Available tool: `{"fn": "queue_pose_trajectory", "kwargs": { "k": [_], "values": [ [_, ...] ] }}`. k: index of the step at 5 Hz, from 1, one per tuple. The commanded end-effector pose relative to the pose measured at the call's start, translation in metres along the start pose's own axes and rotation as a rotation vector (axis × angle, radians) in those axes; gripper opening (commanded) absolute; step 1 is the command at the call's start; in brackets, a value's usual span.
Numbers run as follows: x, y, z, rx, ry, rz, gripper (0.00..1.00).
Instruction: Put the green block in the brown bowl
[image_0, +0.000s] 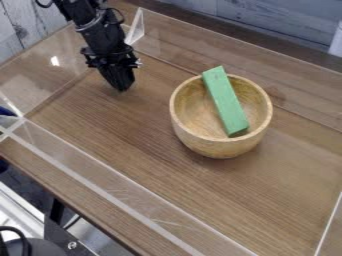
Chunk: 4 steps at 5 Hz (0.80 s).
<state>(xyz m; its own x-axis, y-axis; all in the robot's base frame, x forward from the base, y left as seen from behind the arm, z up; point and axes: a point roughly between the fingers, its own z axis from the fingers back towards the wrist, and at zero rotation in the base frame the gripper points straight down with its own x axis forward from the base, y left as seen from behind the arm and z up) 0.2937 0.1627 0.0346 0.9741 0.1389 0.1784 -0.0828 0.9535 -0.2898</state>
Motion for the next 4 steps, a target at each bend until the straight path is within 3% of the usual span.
{"fn": "queue_pose_trajectory", "kwargs": {
  "k": [1,2,4],
  "values": [
    [0.011,-0.006,0.035,0.031,-0.087,-0.033,0.0],
    [0.012,-0.017,0.042,0.008,-0.096,-0.059,0.0],
    [0.01,-0.041,0.063,-0.034,-0.076,-0.134,0.0]
  ]
}}
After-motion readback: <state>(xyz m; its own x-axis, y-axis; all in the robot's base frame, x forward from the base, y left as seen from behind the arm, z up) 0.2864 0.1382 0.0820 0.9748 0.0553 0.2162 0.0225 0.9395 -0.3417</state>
